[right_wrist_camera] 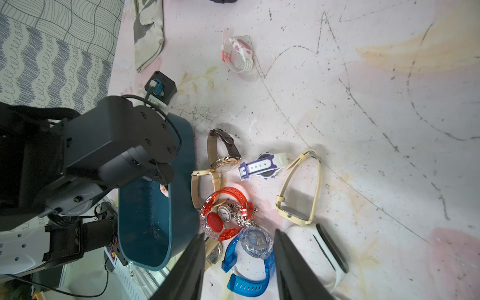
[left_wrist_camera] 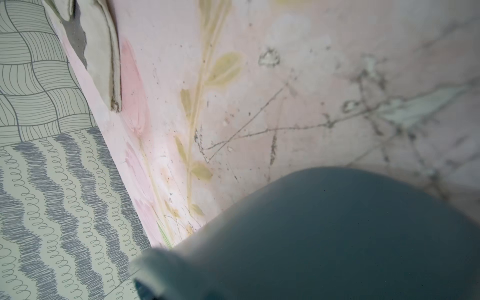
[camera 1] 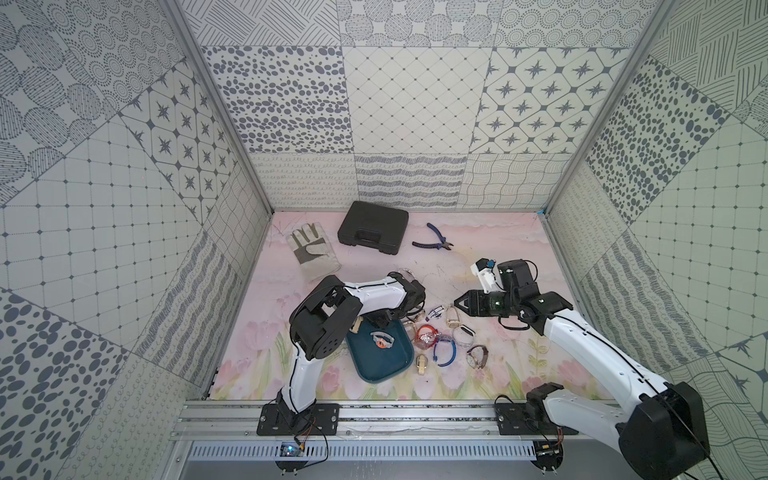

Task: Put the watch into the storage box
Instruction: Place the watch in the storage box, then adjust the storage box at the center of the board.

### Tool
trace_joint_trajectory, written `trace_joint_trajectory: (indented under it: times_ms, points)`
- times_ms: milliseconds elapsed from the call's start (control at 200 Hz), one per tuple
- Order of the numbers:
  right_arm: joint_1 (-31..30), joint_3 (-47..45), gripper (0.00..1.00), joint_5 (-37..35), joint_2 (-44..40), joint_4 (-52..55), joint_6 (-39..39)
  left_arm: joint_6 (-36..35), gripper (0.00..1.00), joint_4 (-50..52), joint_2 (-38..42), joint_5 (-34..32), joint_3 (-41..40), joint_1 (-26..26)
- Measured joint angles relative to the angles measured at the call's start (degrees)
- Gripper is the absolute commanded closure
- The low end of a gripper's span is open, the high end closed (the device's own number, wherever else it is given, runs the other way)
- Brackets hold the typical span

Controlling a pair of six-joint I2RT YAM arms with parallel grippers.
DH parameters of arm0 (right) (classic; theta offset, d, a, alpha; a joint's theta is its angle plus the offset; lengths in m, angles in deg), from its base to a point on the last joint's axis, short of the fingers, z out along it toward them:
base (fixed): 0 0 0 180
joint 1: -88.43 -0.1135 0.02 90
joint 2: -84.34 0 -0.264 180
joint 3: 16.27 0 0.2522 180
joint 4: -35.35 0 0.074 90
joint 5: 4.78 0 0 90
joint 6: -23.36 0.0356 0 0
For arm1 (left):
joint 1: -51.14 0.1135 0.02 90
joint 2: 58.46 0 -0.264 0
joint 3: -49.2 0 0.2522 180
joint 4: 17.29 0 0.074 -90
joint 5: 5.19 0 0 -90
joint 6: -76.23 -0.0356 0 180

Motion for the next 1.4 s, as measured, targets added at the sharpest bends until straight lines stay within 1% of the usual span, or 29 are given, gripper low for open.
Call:
trace_joint_trajectory:
  times_ms: [130, 380, 480, 630, 725, 795, 941, 1046, 1121, 1226, 1331, 1401]
  points:
    - [0.0, 0.0, 0.52, 0.0, 0.0, 0.0, 0.0, -0.5, 0.51, 0.2, 1.6, 0.7, 0.8, -0.5]
    - [-0.1, 0.0, 0.52, 0.2, 0.0, -0.2, 0.0, -0.9, 0.50, 0.7, 7.1, 1.3, 2.5, -2.0]
    - [-0.1, 0.0, 0.52, 0.2, 0.0, -0.4, 0.0, -0.9, 0.50, 0.7, 10.7, 1.7, 2.4, -2.1]
    - [-0.1, 0.0, 0.51, 0.4, 0.0, -0.5, 0.0, -1.0, 0.50, -1.1, 18.6, 4.6, -0.1, -1.6]
    - [-0.1, 0.0, 0.51, 0.8, 0.3, -0.5, 0.0, -0.9, 0.51, -3.3, 25.2, 7.4, -3.4, -0.5]
    - [-0.3, 0.1, 0.51, 1.2, 0.8, -0.6, 0.2, -0.3, 0.52, -5.9, 31.6, 10.2, -7.3, 1.3]
    - [-1.3, 0.3, 0.51, 0.5, 3.3, -0.3, 0.5, 2.8, 0.60, -11.2, 47.8, 16.9, -18.2, 7.4]
    - [-2.6, 0.4, 0.52, -0.3, 5.4, -0.3, 0.5, 4.9, 0.64, -13.1, 55.7, 21.0, -24.7, 10.5]
    - [-3.6, 0.9, 0.52, -0.5, 6.6, -0.4, 0.7, 6.2, 0.65, -13.9, 58.1, 23.5, -28.3, 11.7]
    - [-4.9, 1.7, 0.52, -1.1, 7.4, -0.7, 1.0, 8.0, 0.65, -15.8, 59.4, 26.6, -32.4, 12.4]
    - [-5.9, 2.3, 0.51, -1.5, 7.5, -0.8, 1.1, 9.6, 0.72, -18.4, 59.3, 29.4, -35.6, 12.7]
    - [-6.2, 2.4, 0.51, -1.7, 7.5, -0.9, 1.1, 10.3, 0.72, -20.2, 58.6, 30.7, -37.5, 12.9]
